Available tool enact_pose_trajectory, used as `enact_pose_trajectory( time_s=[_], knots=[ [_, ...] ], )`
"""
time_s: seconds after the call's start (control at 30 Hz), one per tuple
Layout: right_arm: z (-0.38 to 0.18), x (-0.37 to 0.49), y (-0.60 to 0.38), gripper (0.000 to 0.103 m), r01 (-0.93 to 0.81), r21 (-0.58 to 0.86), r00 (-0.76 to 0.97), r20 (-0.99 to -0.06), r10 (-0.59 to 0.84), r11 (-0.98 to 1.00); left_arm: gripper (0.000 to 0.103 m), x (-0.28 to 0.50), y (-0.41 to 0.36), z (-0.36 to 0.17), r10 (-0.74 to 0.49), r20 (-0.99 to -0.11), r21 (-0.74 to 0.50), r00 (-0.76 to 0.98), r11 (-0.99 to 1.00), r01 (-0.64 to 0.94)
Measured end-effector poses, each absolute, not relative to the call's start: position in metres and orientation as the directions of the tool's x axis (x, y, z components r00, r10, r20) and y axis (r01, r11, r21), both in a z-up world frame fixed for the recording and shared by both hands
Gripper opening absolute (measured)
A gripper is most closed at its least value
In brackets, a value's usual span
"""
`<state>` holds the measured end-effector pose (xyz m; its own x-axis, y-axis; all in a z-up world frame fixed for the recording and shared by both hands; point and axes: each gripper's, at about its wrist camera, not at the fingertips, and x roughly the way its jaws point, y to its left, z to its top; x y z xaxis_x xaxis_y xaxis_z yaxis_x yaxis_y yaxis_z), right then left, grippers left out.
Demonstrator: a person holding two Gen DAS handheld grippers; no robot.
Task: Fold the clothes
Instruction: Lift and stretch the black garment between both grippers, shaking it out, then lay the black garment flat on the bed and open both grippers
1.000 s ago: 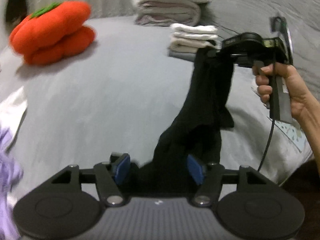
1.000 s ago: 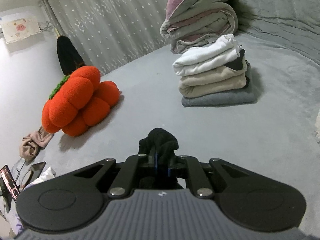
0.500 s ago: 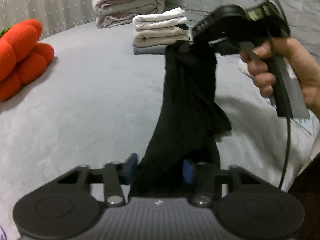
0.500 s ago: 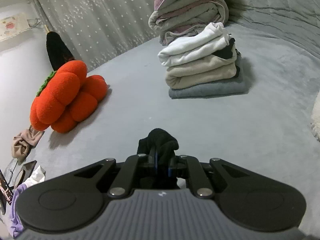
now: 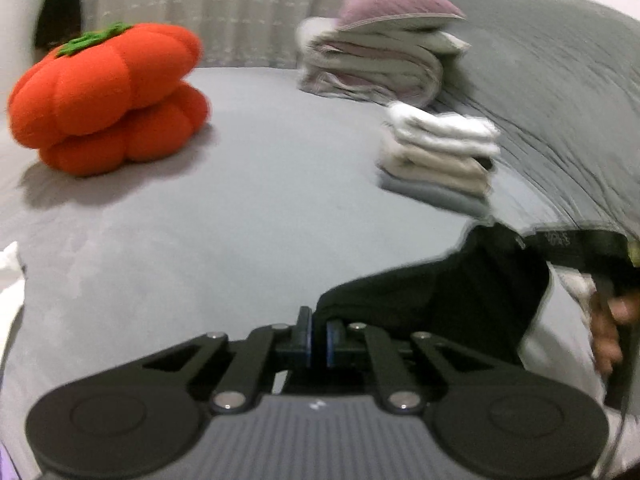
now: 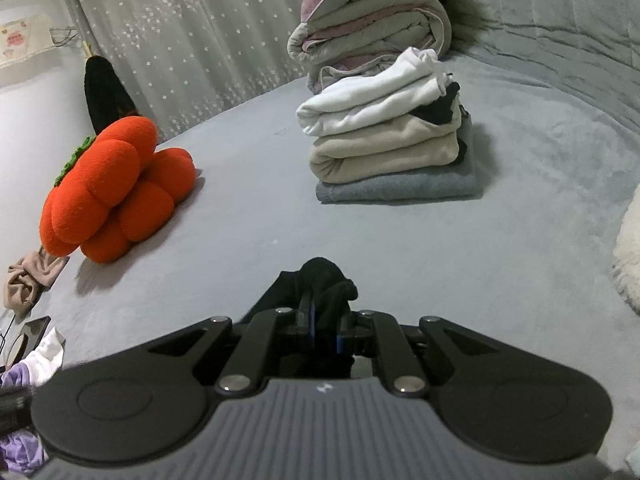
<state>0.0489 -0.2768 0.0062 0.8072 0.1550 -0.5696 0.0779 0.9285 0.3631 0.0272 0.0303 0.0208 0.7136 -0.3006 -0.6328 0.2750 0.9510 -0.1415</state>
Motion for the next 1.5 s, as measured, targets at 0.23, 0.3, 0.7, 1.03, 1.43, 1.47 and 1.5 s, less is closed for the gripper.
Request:
enact_pose_trajectory(
  time_s=[0.23,0.3,0.7,1.03,1.43,1.47,1.5],
  knots=[
    [0.005,0.073,-0.259,0.012,0.035,0.334,0.823,-0.544,0.163,0.942,0.005,0.082,0.041,0.019,-0.152,-0.629,-0.063,0.762,0.987,0.145],
    [0.004,0.09,-0.253,0.011,0.03,0.297,0.825,-0.547,0.144,0.954,0.005,0.099,0.043,0.021,-0.09,-0.611,-0.006,0.786,0.994,0.11],
    [-0.017,0.18,-0.228,0.007,0.019,0.202,0.791,-0.602,0.108,0.979,0.005,0.194,0.068,-0.024,0.069,-0.631,0.131,0.773,0.991,0.018],
    [-0.028,0.25,-0.202,0.006,0.005,0.096,0.795,-0.605,0.054,0.995,0.005,0.259,0.081,-0.033,0.198,-0.589,0.215,0.784,0.973,-0.084],
    [-0.048,0.258,-0.193,0.017,0.023,0.077,0.773,-0.634,0.031,0.997,0.02,0.267,0.056,-0.063,0.274,-0.561,0.388,0.781,0.921,-0.045],
    [-0.044,0.254,-0.195,0.019,0.021,0.094,0.77,-0.637,0.044,0.995,0.04,0.262,0.058,-0.059,0.264,-0.566,0.365,0.781,0.93,-0.05],
    [-0.041,0.249,-0.195,0.027,0.02,0.102,0.771,-0.635,0.05,0.995,0.053,0.257,0.061,-0.055,0.252,-0.571,0.338,0.781,0.939,-0.056]
  ],
)
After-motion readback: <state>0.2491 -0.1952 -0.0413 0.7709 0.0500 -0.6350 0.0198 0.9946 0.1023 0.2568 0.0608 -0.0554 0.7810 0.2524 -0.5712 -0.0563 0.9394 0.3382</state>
